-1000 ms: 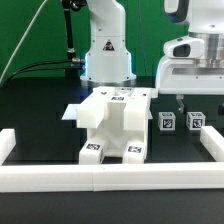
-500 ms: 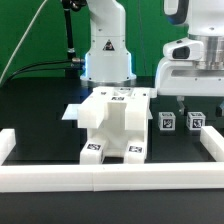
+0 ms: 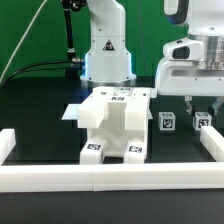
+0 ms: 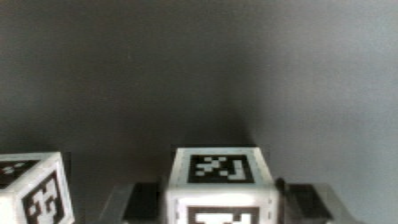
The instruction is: Assemble chair
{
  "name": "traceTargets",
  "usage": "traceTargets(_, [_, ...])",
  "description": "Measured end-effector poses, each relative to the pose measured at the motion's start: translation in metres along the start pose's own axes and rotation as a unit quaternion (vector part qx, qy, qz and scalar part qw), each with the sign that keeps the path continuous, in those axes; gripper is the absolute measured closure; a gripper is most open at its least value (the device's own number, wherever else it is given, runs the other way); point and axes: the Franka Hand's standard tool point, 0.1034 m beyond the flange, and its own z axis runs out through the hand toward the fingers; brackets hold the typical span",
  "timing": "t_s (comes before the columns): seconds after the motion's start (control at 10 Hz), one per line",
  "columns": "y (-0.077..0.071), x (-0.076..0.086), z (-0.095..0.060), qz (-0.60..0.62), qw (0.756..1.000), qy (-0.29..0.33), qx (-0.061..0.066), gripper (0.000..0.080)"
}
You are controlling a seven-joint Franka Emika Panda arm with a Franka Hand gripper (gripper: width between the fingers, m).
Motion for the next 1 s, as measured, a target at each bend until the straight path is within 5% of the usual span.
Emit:
traceTargets(0.4, [-0.001,-0.002,-0.003,0.001,1.000,-0.009,-0.002,0.0518])
traceTargets(0.8, [-0.006,0.004,-0.080,0.006,0.999,-0.022,0.023,0.0518])
traceTargets(1.0, [0.015,0.017,-0.115,-0.008,0.999,-0.020,0.035,0.0518])
